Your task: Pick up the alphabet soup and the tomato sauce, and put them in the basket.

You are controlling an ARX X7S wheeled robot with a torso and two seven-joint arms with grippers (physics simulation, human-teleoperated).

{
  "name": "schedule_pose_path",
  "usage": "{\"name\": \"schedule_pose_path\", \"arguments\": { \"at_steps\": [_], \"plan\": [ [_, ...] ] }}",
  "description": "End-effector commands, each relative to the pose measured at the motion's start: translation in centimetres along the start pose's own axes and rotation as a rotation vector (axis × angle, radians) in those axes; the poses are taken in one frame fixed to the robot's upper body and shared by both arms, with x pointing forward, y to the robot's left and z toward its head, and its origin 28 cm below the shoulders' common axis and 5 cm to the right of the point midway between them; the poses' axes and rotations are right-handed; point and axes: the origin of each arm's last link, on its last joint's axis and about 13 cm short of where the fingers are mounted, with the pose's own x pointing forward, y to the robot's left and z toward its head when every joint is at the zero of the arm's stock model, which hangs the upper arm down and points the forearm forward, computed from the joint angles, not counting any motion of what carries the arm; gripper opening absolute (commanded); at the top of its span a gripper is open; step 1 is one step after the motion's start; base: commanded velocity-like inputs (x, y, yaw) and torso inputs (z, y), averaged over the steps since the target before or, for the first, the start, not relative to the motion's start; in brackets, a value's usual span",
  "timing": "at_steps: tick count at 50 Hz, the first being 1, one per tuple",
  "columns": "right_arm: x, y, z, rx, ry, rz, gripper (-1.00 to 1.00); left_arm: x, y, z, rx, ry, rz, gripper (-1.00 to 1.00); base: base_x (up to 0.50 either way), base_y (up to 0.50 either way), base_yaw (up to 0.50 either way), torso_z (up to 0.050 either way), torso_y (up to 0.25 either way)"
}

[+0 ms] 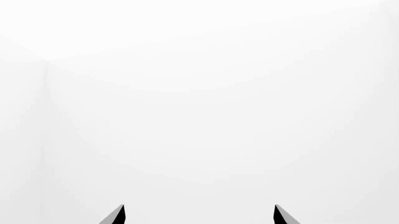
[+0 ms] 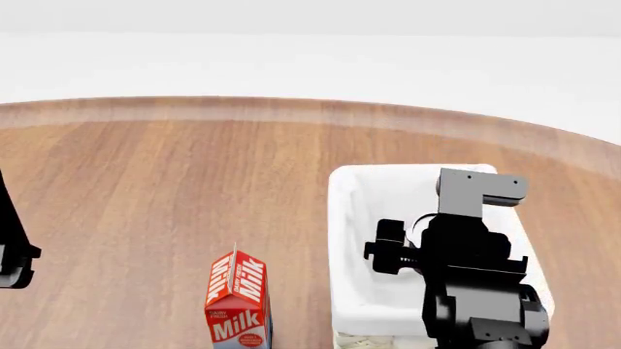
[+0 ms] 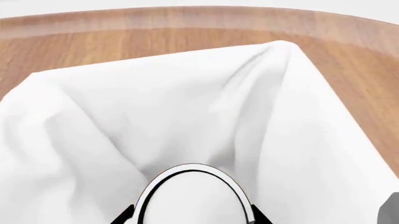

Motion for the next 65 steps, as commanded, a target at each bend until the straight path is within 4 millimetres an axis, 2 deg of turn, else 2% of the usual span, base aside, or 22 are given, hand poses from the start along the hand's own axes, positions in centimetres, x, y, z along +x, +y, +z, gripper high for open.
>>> {"name": "schedule_pose_path", "arguments": {
  "at_steps": [1, 26, 27, 49, 59, 63, 65],
  "plan": [
    [-0.1, -0.1, 0.4, -0.039, -0.008, 0.001, -1.00, 0.0, 0.0, 0.1, 0.001, -0.001, -0.002, 1.00, 0.00, 0.00, 0.00, 0.000, 0.000],
    [0.0, -0.3, 0.2, -0.028, -0.011, -0.025, -1.00, -0.1, -0.1, -0.1, 0.003, -0.002, -0.002, 1.00, 0.00, 0.00, 0.00, 0.000, 0.000],
    [0.0, -0.3, 0.1, -0.027, -0.008, -0.034, 1.00, -0.1, -0.1, -0.1, 0.002, -0.001, -0.002, 1.00, 0.00, 0.00, 0.00, 0.000, 0.000],
    [0.1, -0.1, 0.1, -0.016, -0.016, -0.019, 1.00, 0.0, -0.1, -0.1, 0.001, -0.001, -0.003, 1.00, 0.00, 0.00, 0.00, 0.000, 0.000],
    [-0.3, 0.2, 2.9, -0.011, -0.136, -0.003, 1.00, 0.0, -0.1, 0.1, 0.000, -0.002, -0.004, 1.00, 0.00, 0.00, 0.00, 0.000, 0.000],
    [-1.0, 0.4, 4.5, -0.016, -0.173, 0.018, 1.00, 0.0, -0.1, 0.1, 0.000, -0.003, -0.005, 1.00, 0.00, 0.00, 0.00, 0.000, 0.002],
    [-1.4, 0.4, 4.6, -0.024, -0.180, 0.027, 1.00, 0.0, -0.1, 0.1, 0.000, -0.004, -0.005, 1.00, 0.00, 0.00, 0.00, 0.000, 0.000]
  ]
}}
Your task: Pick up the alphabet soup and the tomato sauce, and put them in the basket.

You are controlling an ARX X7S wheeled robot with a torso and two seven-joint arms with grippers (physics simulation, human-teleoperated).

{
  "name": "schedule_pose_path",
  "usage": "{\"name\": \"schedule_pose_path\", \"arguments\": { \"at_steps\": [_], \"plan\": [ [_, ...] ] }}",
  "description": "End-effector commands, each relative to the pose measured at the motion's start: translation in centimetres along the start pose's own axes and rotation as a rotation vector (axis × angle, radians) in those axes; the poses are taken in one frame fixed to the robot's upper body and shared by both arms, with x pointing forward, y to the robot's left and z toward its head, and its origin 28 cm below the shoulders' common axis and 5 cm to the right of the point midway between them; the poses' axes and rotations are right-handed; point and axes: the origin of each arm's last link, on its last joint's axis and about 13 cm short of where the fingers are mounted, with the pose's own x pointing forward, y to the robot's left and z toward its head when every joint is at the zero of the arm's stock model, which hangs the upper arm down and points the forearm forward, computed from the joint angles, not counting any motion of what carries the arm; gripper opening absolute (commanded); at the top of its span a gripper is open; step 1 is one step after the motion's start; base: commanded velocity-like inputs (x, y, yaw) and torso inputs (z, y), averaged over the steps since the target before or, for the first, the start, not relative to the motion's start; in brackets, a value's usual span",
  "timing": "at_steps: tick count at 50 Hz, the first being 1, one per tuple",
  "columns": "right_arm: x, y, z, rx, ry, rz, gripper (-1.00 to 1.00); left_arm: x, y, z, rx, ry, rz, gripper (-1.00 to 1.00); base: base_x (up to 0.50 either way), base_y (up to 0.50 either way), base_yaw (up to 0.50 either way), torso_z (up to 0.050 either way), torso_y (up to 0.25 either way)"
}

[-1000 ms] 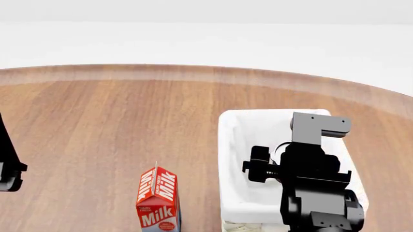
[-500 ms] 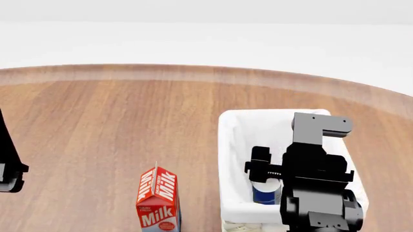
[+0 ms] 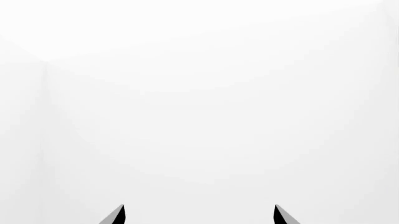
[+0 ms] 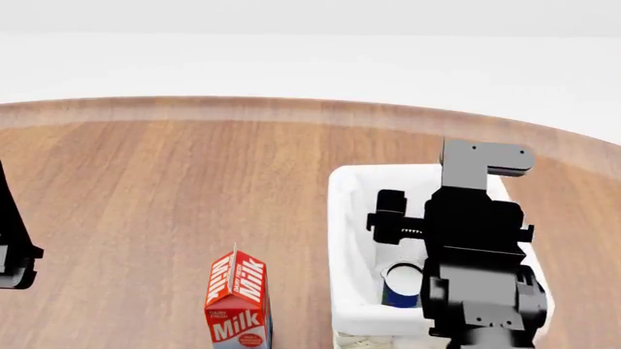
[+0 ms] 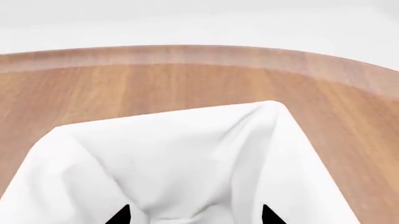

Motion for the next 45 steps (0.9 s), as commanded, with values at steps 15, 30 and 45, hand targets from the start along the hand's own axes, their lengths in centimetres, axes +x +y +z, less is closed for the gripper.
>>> {"name": "schedule_pose_path", "arguments": {
  "at_steps": [15, 30, 45],
  "plan": [
    [-4.5, -0.4, 4.2, -0.082, -0.154, 0.117, 1.00, 0.0, -0.1, 0.1, 0.001, -0.002, -0.002, 1.00, 0.00, 0.00, 0.00, 0.000, 0.000],
    [-10.1, 0.8, 4.8, -0.209, -0.190, 0.300, 1.00, 0.0, -0.1, 0.1, 0.001, -0.002, -0.004, 1.00, 0.00, 0.00, 0.00, 0.000, 0.000],
    [-15.7, 1.3, 3.9, -0.293, -0.169, 0.477, 1.00, 0.1, -0.2, 0.2, 0.002, -0.004, -0.006, 1.00, 0.00, 0.00, 0.00, 0.000, 0.000]
  ]
}}
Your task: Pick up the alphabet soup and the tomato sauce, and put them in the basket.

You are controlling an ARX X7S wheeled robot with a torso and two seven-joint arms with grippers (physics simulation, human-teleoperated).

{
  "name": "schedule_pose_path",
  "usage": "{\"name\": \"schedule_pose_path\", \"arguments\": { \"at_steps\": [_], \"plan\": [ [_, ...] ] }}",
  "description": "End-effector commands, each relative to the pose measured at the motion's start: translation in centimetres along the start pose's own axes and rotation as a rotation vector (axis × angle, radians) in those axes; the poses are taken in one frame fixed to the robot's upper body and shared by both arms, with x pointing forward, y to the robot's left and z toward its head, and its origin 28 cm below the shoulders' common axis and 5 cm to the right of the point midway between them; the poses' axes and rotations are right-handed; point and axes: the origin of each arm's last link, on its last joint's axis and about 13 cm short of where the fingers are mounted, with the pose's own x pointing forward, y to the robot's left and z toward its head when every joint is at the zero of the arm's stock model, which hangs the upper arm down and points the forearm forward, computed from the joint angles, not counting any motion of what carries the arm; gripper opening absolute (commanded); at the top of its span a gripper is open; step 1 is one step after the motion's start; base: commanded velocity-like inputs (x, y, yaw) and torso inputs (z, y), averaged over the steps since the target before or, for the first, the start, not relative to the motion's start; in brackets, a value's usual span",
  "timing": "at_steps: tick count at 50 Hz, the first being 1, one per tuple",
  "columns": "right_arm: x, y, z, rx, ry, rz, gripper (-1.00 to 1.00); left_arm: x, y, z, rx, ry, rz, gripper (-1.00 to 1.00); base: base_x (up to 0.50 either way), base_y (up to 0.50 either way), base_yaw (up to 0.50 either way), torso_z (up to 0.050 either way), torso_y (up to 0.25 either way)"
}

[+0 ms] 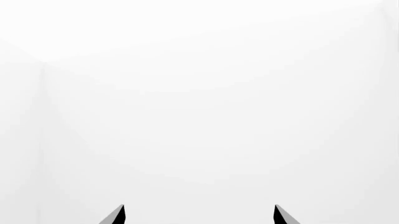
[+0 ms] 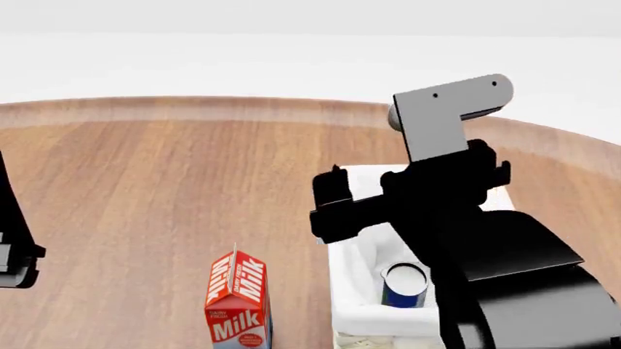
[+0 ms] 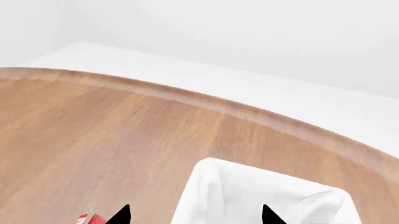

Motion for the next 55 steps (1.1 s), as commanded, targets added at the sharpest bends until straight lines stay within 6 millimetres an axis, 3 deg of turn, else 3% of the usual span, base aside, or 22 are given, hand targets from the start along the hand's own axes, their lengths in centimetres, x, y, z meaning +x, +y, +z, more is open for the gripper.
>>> {"name": "schedule_pose_path", "arguments": {
  "at_steps": [1, 17, 23, 27, 28, 31, 32, 35, 39, 55],
  "plan": [
    [-4.1, 2.0, 0.1, -0.076, 0.017, 0.146, 1.00, 0.0, -0.1, 0.1, 0.001, -0.001, -0.003, 1.00, 0.00, 0.00, 0.00, 0.000, 0.000],
    [-8.3, 4.1, -0.2, -0.139, 0.065, 0.284, 1.00, 0.0, 0.0, 0.3, 0.004, -0.003, -0.003, 1.00, 0.00, 0.00, 0.00, 0.000, 0.000],
    [-9.8, 5.1, -1.2, -0.161, 0.085, 0.339, 1.00, 0.1, -0.1, 0.3, 0.005, -0.003, -0.008, 1.00, 0.00, 0.00, 0.00, 0.000, 0.000],
    [-10.7, 5.8, -0.6, -0.170, 0.092, 0.374, 1.00, 0.1, -0.2, 0.4, 0.005, -0.005, -0.011, 1.00, 0.00, 0.00, 0.00, 0.000, 0.000],
    [-10.8, 6.2, -1.5, -0.174, 0.102, 0.393, 1.00, 0.1, -0.2, 0.4, 0.004, -0.006, -0.011, 1.00, 0.00, 0.00, 0.00, 0.000, 0.000],
    [-11.4, 6.5, -1.1, -0.186, 0.113, 0.405, 1.00, 0.1, -0.1, 0.3, 0.004, -0.004, -0.007, 1.00, 0.00, 0.00, 0.00, 0.000, 0.000],
    [-11.4, 6.8, -2.0, -0.182, 0.119, 0.417, 1.00, 0.1, 0.0, 0.3, 0.005, -0.004, -0.007, 1.00, 0.00, 0.00, 0.00, 0.000, 0.000],
    [-11.9, 7.0, -1.5, -0.177, 0.142, 0.434, 1.00, 0.1, 0.0, 0.3, 0.004, -0.004, -0.005, 1.00, 0.00, 0.00, 0.00, 0.000, 0.000],
    [-12.4, 7.5, -2.9, -0.184, 0.188, 0.452, 1.00, 0.0, -0.1, 0.2, 0.005, -0.002, -0.006, 1.00, 0.00, 0.00, 0.00, 0.000, 0.000],
    [-14.2, 8.3, -4.5, -0.168, 0.343, 0.537, 1.00, 0.1, -0.1, 0.4, 0.006, -0.008, -0.009, 1.00, 0.00, 0.00, 0.00, 0.000, 0.000]
  ]
}}
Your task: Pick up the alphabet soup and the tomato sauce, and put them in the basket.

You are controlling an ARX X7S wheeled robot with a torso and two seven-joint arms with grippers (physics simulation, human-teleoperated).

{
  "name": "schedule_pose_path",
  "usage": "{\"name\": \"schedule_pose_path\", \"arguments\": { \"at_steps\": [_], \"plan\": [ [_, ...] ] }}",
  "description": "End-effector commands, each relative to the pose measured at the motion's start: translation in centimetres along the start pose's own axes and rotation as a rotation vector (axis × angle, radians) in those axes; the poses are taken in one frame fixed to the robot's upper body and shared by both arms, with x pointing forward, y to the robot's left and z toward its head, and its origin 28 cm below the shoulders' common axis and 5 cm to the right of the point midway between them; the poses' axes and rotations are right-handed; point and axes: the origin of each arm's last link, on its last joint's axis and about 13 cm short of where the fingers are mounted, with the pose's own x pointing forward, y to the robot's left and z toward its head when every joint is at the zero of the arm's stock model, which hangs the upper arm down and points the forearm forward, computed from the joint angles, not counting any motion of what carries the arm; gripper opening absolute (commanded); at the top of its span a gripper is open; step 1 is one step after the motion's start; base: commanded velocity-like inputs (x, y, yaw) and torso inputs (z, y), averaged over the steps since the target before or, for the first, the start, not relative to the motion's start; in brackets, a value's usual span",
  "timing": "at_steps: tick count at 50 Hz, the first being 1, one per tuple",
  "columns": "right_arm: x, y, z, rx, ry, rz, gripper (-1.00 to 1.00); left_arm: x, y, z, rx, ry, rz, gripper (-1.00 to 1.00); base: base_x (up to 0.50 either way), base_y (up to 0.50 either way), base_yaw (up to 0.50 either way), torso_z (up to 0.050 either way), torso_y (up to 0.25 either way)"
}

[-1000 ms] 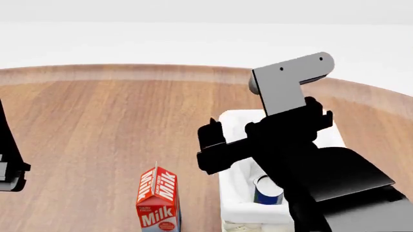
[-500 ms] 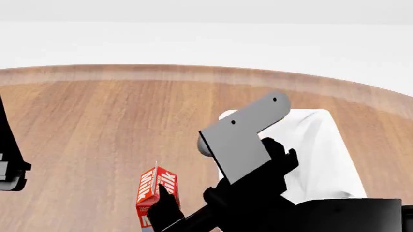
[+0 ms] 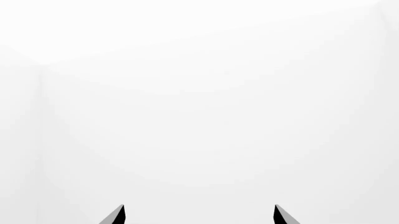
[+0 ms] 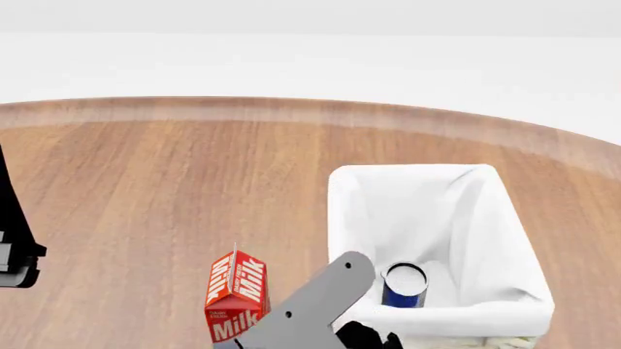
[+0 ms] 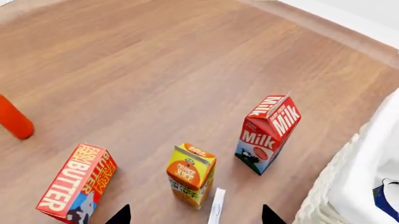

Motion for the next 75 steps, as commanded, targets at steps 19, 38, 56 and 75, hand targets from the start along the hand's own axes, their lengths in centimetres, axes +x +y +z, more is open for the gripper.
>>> {"name": "schedule_pose_path", "arguments": {
  "at_steps": [19, 38, 56, 75],
  "plan": [
    [-0.9, 1.8, -3.0, 0.171, 0.241, 0.044, 1.00, 0.1, 0.0, 0.1, 0.003, -0.003, -0.002, 1.00, 0.00, 0.00, 0.00, 0.000, 0.000],
    [-1.6, 4.6, -7.6, 0.146, 0.392, 0.039, 1.00, -0.2, -0.1, -0.1, 0.000, 0.001, -0.003, 1.00, 0.00, 0.00, 0.00, 0.000, 0.000],
    [-1.4, 5.1, -8.6, 0.154, 0.417, 0.043, 1.00, -0.1, -0.1, 0.0, 0.003, -0.001, -0.004, 1.00, 0.00, 0.00, 0.00, 0.000, 0.000],
    [0.1, 4.0, -9.7, 0.204, 0.405, 0.030, 1.00, -0.2, 0.0, 0.1, 0.000, -0.004, 0.002, 1.00, 0.00, 0.00, 0.00, 0.000, 0.000]
  ]
}}
